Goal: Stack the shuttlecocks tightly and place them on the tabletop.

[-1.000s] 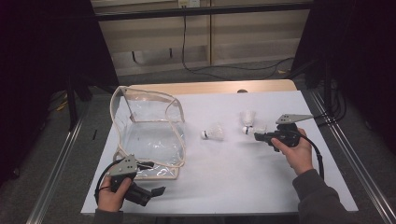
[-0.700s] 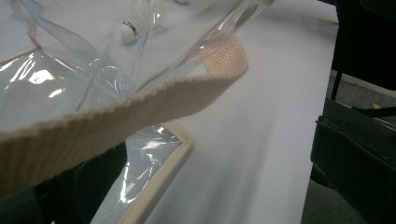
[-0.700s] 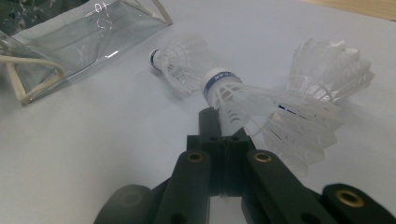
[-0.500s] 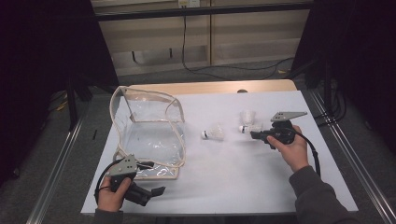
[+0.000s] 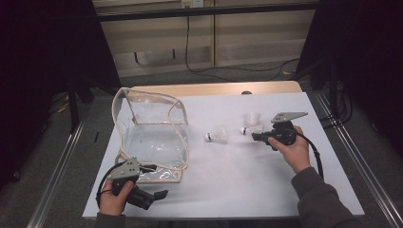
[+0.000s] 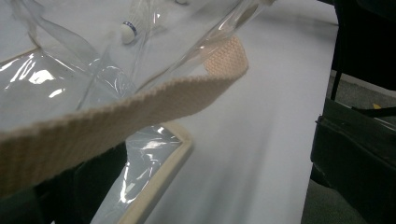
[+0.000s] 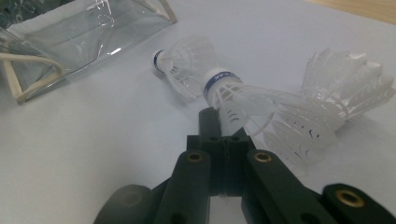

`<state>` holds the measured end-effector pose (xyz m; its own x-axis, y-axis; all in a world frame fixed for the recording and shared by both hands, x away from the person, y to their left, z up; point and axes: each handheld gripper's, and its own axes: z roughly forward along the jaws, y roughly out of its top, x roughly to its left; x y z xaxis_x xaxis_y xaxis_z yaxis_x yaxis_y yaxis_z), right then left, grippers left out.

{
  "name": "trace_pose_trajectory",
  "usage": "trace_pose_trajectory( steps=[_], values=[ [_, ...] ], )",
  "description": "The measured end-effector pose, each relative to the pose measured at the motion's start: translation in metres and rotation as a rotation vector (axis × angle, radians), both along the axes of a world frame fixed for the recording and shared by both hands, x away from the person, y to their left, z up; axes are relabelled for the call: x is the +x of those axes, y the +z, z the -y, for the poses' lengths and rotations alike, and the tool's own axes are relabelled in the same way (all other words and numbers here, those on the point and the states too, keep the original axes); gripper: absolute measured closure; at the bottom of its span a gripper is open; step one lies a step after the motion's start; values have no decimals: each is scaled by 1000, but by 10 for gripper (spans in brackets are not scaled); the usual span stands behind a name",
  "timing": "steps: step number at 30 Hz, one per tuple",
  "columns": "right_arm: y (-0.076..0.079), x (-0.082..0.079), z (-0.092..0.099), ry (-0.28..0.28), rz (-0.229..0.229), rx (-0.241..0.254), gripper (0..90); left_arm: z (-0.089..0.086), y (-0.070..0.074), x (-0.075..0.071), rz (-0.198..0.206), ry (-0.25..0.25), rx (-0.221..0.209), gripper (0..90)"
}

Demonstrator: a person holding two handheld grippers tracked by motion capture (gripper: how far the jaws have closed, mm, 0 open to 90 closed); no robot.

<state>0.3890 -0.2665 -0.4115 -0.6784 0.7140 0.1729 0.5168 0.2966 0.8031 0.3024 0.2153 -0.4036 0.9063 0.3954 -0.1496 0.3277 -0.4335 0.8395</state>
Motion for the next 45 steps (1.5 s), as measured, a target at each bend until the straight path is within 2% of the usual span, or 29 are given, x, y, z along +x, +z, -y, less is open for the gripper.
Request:
trace_pose_trajectory(
  steps=[45],
  values=[
    [-10,19,-27,45,7,-32,897,0,0,0,2,0,1,36]
  ],
)
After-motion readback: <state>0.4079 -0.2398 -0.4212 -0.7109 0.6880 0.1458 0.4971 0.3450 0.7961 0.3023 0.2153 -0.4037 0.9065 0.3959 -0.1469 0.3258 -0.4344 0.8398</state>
